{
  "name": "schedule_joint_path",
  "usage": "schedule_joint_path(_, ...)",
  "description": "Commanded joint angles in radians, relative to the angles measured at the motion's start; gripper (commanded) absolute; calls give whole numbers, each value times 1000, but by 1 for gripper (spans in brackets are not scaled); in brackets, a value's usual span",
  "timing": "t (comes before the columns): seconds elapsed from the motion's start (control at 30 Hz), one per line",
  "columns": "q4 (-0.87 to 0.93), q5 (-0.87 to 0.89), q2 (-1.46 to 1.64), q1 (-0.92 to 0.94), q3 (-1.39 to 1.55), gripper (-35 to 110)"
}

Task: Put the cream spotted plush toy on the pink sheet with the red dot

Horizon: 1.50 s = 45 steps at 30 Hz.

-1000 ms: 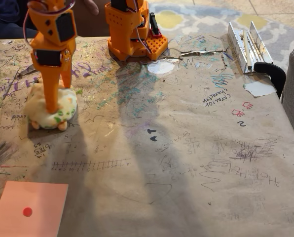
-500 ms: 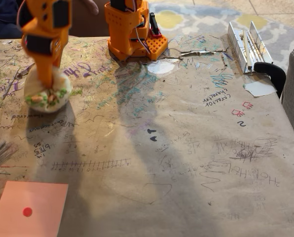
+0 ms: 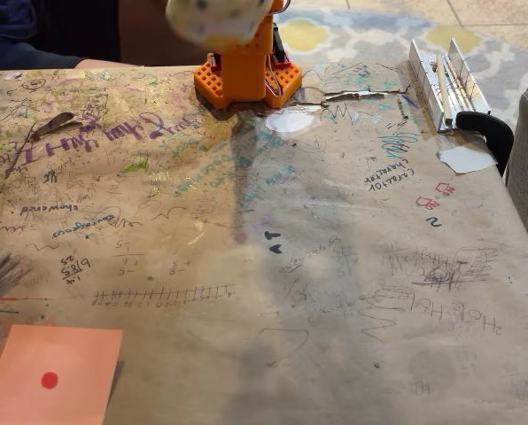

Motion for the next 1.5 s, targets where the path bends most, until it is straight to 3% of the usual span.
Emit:
schedule_joint_path(0.0, 40, -26, 81, 14, -146, 0)
schedule_joint_path(0.3, 23, -54, 146, 187, -103, 0)
schedule_joint_path(0.53, 43, -69, 304, 161, -80, 0)
schedule_joint_path(0.7, -115, -81, 245, 201, 74, 0)
schedule_joint_path(0.77, -370, -69, 41, 245, 186, 0)
schedule_joint_path(0.83, -578, -40, -571, 275, 55, 0)
schedule_joint_path(0.87, -546, -55, -920, 281, -147, 0)
schedule_joint_path(0.9, -405, -86, -1210, 290, -388, 4)
schedule_joint_path(0.93, -279, -124, -1399, 301, -558, 29)
schedule_joint_path(0.97, -235, -150, -1471, 322, -611, 37)
schedule_joint_path(1.07, -249, -293, -1295, 379, -344, 45)
schedule_joint_path(1.2, -373, -454, -614, 370, 278, 46)
schedule_joint_path(1.33, -284, -471, -299, 325, 425, 44)
schedule_joint_path(1.47, -242, -448, -179, 275, 474, 43)
